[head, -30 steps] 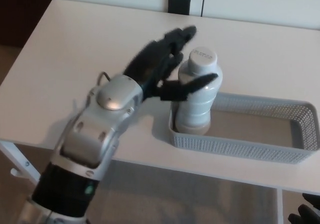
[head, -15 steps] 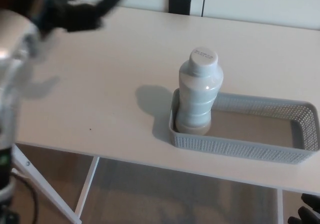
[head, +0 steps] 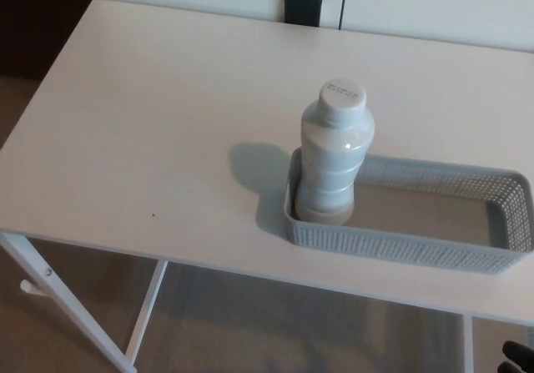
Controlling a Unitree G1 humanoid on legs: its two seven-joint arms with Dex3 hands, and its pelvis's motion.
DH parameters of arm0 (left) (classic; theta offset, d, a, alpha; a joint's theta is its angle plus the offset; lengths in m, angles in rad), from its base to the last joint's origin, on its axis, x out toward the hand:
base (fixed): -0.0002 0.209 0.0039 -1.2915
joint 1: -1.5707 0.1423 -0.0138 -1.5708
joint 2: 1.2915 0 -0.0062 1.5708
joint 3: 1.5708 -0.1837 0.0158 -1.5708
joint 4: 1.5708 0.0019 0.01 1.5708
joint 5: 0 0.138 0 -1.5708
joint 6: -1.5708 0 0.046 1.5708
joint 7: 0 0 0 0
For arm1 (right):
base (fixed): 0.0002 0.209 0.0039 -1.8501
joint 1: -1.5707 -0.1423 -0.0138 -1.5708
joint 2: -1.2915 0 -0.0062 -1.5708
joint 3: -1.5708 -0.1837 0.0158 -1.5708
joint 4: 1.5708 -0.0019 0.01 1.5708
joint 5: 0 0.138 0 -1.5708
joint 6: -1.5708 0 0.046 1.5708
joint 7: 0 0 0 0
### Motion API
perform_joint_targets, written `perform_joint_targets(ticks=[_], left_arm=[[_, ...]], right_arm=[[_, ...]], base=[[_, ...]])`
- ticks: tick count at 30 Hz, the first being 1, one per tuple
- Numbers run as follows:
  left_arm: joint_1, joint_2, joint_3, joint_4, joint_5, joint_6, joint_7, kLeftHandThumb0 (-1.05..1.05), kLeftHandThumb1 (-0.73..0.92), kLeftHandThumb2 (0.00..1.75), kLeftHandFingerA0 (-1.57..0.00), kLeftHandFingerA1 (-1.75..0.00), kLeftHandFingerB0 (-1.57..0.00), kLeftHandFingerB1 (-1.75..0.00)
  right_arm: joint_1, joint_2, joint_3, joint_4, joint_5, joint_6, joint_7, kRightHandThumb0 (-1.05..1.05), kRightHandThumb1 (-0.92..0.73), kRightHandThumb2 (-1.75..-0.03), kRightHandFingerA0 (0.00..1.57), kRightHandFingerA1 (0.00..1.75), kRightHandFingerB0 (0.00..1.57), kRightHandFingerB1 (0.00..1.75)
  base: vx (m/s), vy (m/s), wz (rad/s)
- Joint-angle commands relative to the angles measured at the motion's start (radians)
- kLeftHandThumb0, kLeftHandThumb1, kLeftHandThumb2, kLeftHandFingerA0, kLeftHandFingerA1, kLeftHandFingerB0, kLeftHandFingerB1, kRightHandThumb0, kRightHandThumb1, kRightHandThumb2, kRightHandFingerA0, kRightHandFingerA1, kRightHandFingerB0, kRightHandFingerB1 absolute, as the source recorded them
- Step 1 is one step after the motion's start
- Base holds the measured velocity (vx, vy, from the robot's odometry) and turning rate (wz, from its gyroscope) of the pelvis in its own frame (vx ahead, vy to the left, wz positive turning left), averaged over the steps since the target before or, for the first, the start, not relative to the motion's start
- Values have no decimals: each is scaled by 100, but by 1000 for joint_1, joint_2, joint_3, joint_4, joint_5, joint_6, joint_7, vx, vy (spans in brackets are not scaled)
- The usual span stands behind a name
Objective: The robot walk up to a desk on which a bottle is kept on the left hand side and a container is kept on the right hand side. The robot uses its left hand to pick up the bottle and places it in the container.
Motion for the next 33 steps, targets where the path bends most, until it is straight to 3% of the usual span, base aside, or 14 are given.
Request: perform_joint_targets(ticks=[1, 5, 6, 9, 10, 11, 12, 20, 21, 22, 25, 27, 29, 33], left_arm=[[442, 32, 150, 665, 45, -513, -22, -70, 42, 81, 0, -14, 0, -9], [484, 8, 111, 884, 64, -601, 42, -72, 43, 80, 0, -8, 0, -3], [505, -2, 95, 937, 74, -617, 59, -73, 44, 79, 0, -4, 0, -1], [528, -14, 71, 991, 83, -622, 72, -72, 44, 78, 0, -2, 0, 0], [540, -27, 69, 1021, 68, -581, 53, -63, 50, 55, 0, -12, 0, -10], [544, -33, 73, 1035, 55, -556, 37, -63, 50, 55, 0, -12, 0, -10], [555, -44, 68, 1042, 50, -540, 16, -65, 41, 77, 0, -13, 0, -9], [528, -68, -39, 1128, 107, -589, -34, -56, 40, 76, 0, -24, 0, -20], [516, -61, -51, 1073, 98, -548, -52, -39, 65, 59, -25, -65, -3, -27], [507, -54, -59, 1034, 90, -518, -62, -39, 65, 59, -25, -65, -3, -27], [394, -14, -146, 1127, 175, -587, -3, -54, 57, 79, -1, -25, -1, -22], [370, 0, -156, 1115, 170, -577, -19, -44, 68, 61, 0, -31, -1, -28], [341, 12, -156, 1093, 151, -550, -33, -48, 60, 76, -4, -27, -5, -20], [279, 1, -150, 1049, 105, -496, -36, -37, 69, 60, 0, -30, -3, -27]], right_arm=[[37, -39, -17, 47, -13, -57, -8, -61, -34, -73, 27, 51, 21, 48], [39, -53, -23, 57, -10, -60, -3, -60, -42, -54, 32, 42, 26, 39], [43, -57, -22, 58, -11, -61, 1, -62, -34, -73, 27, 50, 21, 47], [49, -62, -19, 54, -14, -58, 5, -62, -35, -73, 26, 49, 19, 46], [52, -64, -16, 47, -18, -56, 2, -61, -35, -73, 27, 49, 21, 46], [53, -64, -14, 44, -20, -57, 0, -61, -35, -73, 27, 49, 21, 46], [54, -63, -13, 43, -20, -57, 2, -61, -36, -73, 25, 48, 19, 45], [54, -66, -6, 31, -26, -54, -4, -61, -37, -74, 26, 48, 21, 46], [51, -68, -6, 36, -28, -59, -3, -61, -36, -74, 27, 48, 22, 46], [49, -70, -6, 40, -28, -61, -2, -61, -36, -74, 27, 48, 22, 46], [50, -68, -5, 37, -29, -64, -4, -60, -37, -74, 26, 49, 21, 47], [52, -66, -3, 37, -31, -67, -6, -60, -37, -74, 26, 48, 21, 46], [52, -62, 0, 38, -34, -69, -7, -60, -37, -74, 25, 48, 20, 46], [57, -64, -5, 28, -26, -57, 1, -59, -36, -73, 25, 48, 20, 46]], base=[[0, 0, 0], [0, 0, 0], [0, 0, 0], [0, 0, 0], [0, 0, 0], [0, 0, 0], [0, 0, 0], [0, 0, 0], [0, 0, 0], [0, 0, 6], [0, 0, 0], [0, 0, 0], [0, 0, 0], [0, 0, 0]])
